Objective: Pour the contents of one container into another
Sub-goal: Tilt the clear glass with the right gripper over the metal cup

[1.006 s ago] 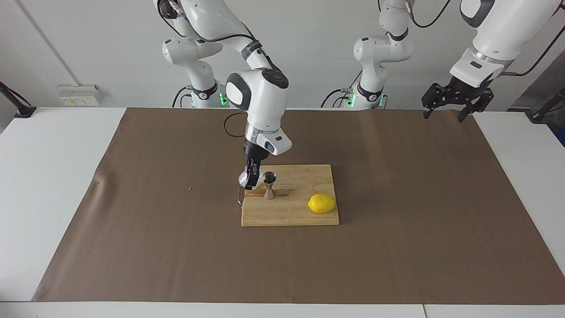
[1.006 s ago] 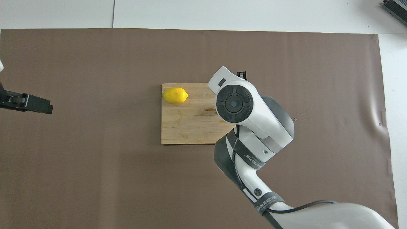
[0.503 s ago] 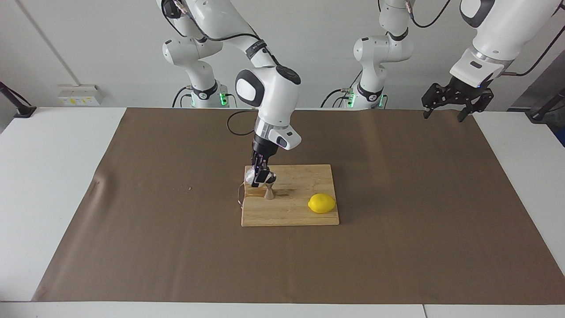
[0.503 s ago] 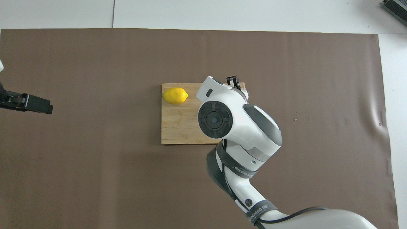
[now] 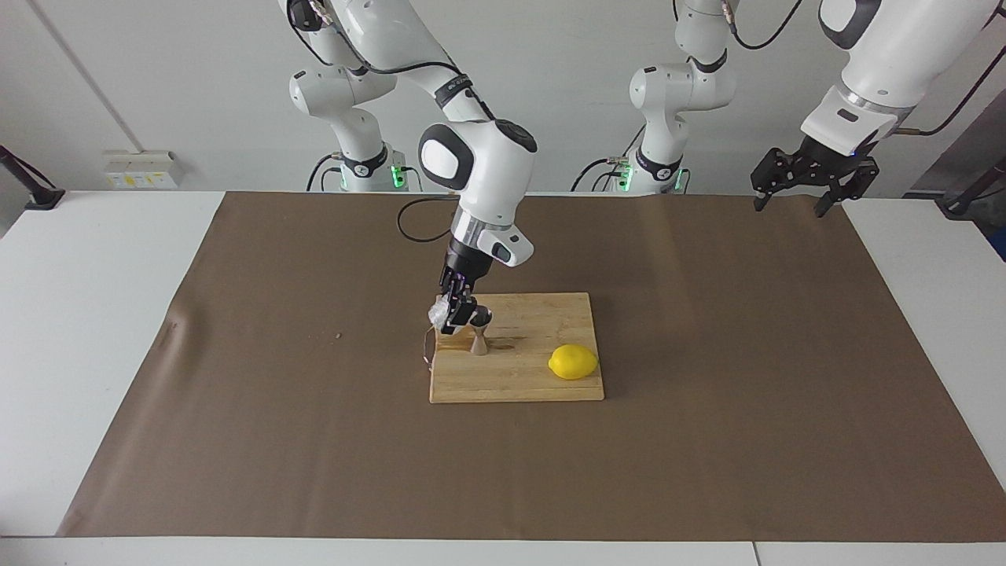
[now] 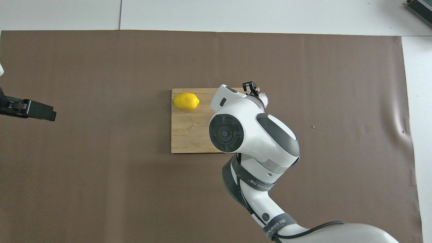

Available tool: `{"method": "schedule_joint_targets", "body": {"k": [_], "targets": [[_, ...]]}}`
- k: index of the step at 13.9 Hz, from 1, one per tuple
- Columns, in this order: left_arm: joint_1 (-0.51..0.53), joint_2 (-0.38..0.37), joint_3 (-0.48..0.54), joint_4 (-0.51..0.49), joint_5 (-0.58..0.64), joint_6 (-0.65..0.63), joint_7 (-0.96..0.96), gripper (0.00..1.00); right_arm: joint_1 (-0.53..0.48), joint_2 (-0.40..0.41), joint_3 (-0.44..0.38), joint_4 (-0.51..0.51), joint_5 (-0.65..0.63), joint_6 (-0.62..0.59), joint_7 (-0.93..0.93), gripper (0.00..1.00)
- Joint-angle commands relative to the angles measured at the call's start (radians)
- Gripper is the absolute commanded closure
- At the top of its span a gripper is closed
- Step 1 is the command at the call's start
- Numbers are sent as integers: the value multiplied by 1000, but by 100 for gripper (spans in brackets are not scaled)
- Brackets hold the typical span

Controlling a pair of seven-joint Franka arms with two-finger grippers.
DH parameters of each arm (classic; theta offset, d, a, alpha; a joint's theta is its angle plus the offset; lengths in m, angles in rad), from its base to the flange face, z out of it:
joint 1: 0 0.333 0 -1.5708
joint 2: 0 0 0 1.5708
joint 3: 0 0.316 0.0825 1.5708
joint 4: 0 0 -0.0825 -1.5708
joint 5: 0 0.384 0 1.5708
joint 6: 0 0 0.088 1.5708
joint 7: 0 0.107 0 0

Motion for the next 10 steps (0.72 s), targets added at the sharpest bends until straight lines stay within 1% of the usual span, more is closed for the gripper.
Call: {"method": "schedule_joint_targets", "body": {"k": [1, 10], "targets": [[5, -20, -1, -27, -8, 13, -5, 0, 9, -39, 2, -41, -41, -8, 16, 95], [5, -20, -1, -27, -8, 13, -7, 0, 10, -42, 3, -43, -98, -19, 15, 95]]}}
